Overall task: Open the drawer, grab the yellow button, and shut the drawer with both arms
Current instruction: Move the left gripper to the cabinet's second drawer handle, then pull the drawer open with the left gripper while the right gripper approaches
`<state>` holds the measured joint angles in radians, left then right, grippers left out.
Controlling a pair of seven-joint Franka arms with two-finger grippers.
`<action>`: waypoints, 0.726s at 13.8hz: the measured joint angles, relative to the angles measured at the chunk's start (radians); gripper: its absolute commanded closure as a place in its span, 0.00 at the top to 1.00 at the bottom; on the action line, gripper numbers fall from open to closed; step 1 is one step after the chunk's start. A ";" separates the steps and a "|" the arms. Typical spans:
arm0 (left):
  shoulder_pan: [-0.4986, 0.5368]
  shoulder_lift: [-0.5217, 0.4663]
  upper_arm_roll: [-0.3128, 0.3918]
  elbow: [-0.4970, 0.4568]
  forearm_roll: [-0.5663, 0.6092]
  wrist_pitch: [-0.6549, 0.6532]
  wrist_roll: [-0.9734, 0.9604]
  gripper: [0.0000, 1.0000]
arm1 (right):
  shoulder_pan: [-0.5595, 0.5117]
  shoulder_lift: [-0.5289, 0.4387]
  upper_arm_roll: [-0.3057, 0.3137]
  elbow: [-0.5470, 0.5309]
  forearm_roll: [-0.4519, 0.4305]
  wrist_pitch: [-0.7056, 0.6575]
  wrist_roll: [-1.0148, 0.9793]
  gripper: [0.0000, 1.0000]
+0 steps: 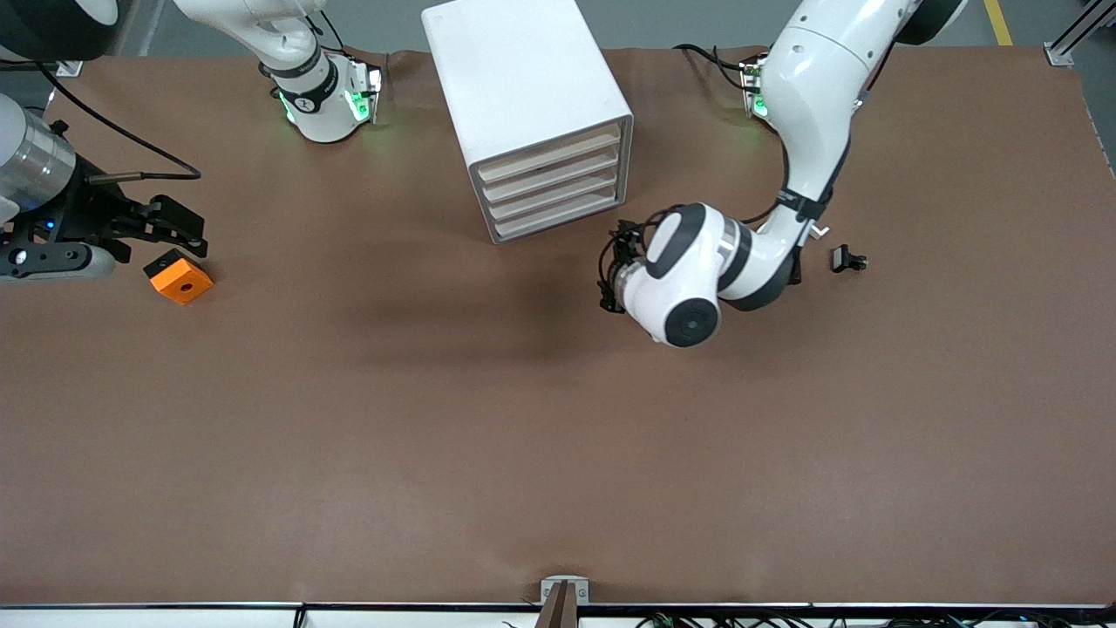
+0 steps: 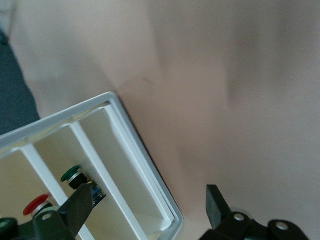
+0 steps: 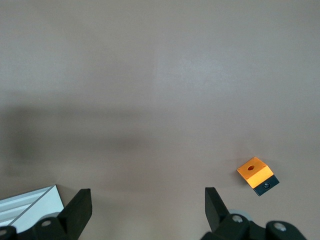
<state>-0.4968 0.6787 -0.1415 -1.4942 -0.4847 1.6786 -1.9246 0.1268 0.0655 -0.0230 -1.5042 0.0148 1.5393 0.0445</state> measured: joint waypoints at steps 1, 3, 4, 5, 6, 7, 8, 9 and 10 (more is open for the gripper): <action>-0.012 0.001 0.000 0.001 0.000 -0.044 -0.038 1.00 | 0.002 0.001 0.000 0.000 0.000 -0.005 0.000 1.00; -0.017 0.001 0.000 0.004 -0.001 -0.143 -0.076 1.00 | 0.005 0.005 0.000 0.000 0.000 -0.011 0.000 1.00; -0.014 0.001 0.002 0.008 -0.007 -0.185 -0.083 1.00 | 0.007 0.008 0.000 0.000 0.000 -0.011 0.000 1.00; -0.008 0.001 0.004 0.011 -0.026 -0.216 -0.090 1.00 | 0.008 0.012 0.000 0.000 0.000 -0.012 0.000 1.00; -0.001 0.001 0.005 0.013 -0.063 -0.232 -0.104 1.00 | 0.008 0.015 0.000 -0.001 0.000 -0.012 0.000 1.00; 0.006 0.001 0.006 0.014 -0.120 -0.238 -0.122 1.00 | 0.010 0.016 0.000 0.000 0.000 -0.012 0.000 1.00; 0.012 0.002 0.009 0.014 -0.190 -0.242 -0.140 1.00 | 0.011 0.017 0.000 0.000 0.000 -0.012 0.000 1.00; 0.017 0.004 0.012 0.013 -0.258 -0.243 -0.158 1.00 | 0.013 0.018 0.000 0.000 0.000 -0.012 0.000 1.00; 0.021 0.008 0.013 0.013 -0.309 -0.243 -0.175 1.00 | 0.014 0.018 0.000 0.000 0.000 -0.012 0.000 1.00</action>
<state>-0.4759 0.6870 -0.1283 -1.4809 -0.7932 1.4353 -2.0993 0.1403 0.0830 -0.0226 -1.5046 0.0148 1.5276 0.0445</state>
